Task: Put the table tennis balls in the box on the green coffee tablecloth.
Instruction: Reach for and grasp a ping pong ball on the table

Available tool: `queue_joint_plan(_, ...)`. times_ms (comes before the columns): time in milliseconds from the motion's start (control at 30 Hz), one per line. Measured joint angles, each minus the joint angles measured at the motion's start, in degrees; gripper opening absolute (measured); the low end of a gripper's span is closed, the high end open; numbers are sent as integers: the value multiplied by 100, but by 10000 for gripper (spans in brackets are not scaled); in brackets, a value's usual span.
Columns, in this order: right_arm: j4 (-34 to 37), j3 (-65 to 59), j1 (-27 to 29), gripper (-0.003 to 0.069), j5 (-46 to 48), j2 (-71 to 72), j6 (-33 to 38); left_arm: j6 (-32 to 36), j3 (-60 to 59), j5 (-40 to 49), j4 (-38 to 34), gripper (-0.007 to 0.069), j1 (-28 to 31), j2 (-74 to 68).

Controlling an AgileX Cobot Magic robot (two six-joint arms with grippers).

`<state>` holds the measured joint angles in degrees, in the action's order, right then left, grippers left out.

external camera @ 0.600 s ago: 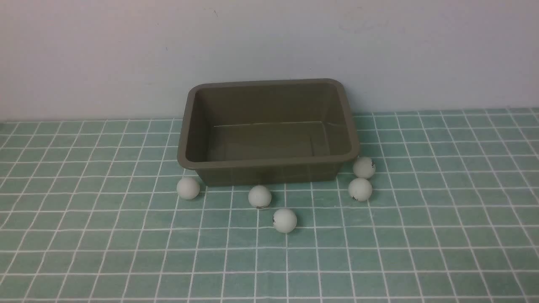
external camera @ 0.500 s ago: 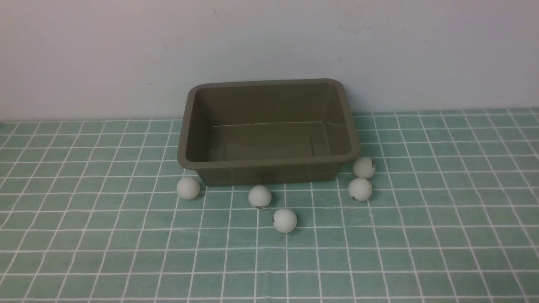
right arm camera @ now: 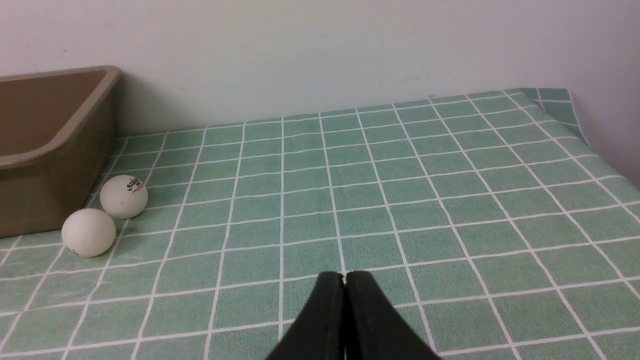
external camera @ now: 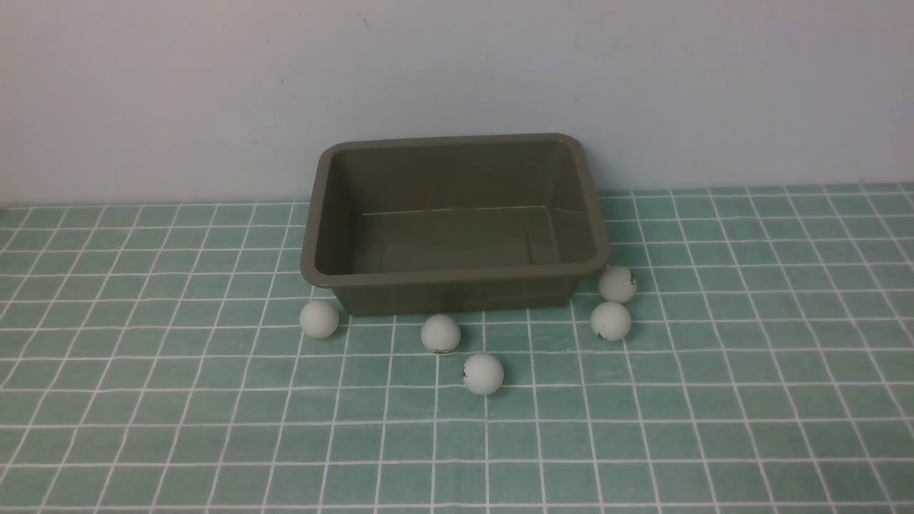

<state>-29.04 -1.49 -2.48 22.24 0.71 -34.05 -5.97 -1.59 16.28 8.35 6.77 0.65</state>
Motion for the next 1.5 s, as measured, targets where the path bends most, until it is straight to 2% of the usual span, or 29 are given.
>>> queue_joint_plan(300, -377, -6, 0, -17, -59, 0, 70, 0, 0, 0, 0, -4, 0, 0)
queue_joint_plan(467, -593, 26, 0, -17, -503, 0, 70, 0, 0, 0, 0, -4, 0, 0)
queue_joint_plan(633, -614, 654, 0, -17, -871, 0, 64, 0, 0, 0, 0, -4, 0, 0)
queue_joint_plan(833, -497, 1493, 0, -17, -876, 0, 45, 0, 0, 0, 0, -4, 0, 0)
queue_joint_plan(933, -381, 1877, 0, -17, -658, 0, 33, 0, 0, 0, 0, -4, 0, 0)
queue_joint_plan(1200, -2, 3061, 0, -17, 1051, 1, 126, 0, 0, 0, 0, -4, 0, 0)
queue_joint_plan(1400, 468, 3142, 0, -17, 1282, 6, 276, 0, 0, 0, 0, -4, 0, 0)
queue_joint_plan(1500, 814, 3142, 0, -17, 1292, 6, 606, 0, 0, 0, 0, -4, 0, 0)
